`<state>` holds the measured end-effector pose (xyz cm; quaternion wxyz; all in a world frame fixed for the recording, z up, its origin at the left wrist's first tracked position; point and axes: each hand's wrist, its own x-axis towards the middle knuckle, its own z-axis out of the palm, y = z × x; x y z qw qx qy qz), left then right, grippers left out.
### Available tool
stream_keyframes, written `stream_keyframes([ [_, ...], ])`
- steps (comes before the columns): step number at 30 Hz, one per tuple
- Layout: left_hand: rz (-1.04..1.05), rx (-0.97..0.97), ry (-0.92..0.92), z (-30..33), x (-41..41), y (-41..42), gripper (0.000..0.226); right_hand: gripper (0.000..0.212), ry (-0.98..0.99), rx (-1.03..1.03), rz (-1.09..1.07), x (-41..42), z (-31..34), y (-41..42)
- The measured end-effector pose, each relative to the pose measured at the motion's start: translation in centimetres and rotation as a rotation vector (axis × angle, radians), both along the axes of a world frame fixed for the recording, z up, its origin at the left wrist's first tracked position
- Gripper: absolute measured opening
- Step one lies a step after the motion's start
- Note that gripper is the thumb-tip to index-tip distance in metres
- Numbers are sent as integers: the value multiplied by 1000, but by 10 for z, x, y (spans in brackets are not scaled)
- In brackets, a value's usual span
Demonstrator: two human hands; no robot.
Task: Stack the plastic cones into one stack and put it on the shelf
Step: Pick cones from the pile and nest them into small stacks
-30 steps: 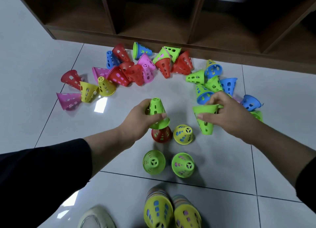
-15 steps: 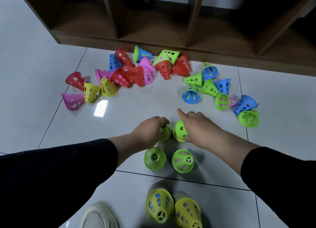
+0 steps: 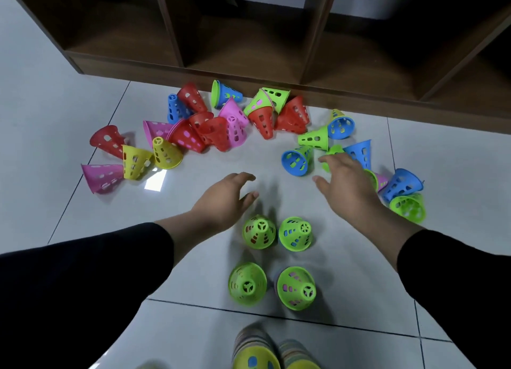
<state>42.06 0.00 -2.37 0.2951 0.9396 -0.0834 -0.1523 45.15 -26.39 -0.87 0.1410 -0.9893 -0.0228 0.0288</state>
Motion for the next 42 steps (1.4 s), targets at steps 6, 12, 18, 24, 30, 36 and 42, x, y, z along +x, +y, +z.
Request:
stream_keyframes([
  [6, -98, 79, -63, -3, 54, -43, 57, 64, 108, -372, 75, 41, -9, -51],
  [12, -198, 267, -159, -4, 104, -98, 57, 59, 269, -286, 166, 52, -31, -61],
  [18, -181, 316, -35, -17, 125, -131, 60, 54, 190, -188, 156, 37, -52, -45],
  [24, -92, 369, 79, -25, 118, -144, 69, 44, 152, -93, 71, 18, -57, -37],
  [30, 78, 192, 329, -20, 116, -113, 67, 46, 172, 117, -17, 7, -48, -32],
  [36, 378, -411, 454, 9, 77, -61, 48, 48, 121, 441, -136, -21, 11, -27],
  [42, 260, -556, 314, 53, -10, -28, 40, 73, 351, 258, 146, -66, 87, -18],
])
